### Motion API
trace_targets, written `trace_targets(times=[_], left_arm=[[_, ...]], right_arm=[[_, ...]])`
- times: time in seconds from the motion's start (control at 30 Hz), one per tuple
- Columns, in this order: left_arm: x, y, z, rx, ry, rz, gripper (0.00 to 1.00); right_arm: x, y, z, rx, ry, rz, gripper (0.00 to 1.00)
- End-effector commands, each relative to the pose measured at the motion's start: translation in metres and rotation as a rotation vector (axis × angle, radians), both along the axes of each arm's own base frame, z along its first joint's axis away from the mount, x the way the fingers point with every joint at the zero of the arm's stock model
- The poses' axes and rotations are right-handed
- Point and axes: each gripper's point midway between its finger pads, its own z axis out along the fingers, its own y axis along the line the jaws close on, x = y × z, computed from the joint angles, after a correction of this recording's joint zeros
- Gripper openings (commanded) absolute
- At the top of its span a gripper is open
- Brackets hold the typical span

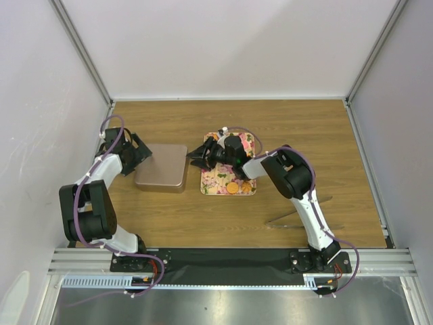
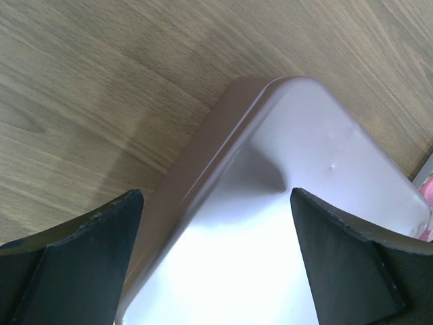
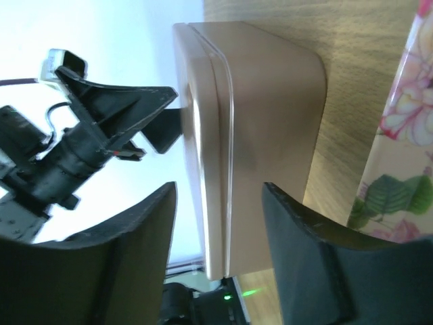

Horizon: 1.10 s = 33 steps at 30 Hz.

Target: Pack the cookies

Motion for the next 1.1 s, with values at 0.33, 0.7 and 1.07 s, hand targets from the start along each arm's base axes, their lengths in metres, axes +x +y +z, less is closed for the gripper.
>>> trace_targets(times=[0.33,0.7,1.07], left_arm=[[0.009,-0.001,0.006,0.020,-0.014,-0.020,0.96],[0.008,-0.003,0.001,0.013,0.000,-0.020,0.96],[0.007,-0.004,-0.004,0.004,0.011,-0.022,0.96]], right_arm=[[-0.006,0.023,0.026,-0.115,-0.157,0.074,0.68],[-0.016,0.022,0.010,-0.140,-0.118,0.081,0.59],[-0.016,0.018,0.002,-0.141,-0.094,0.075,0.52]])
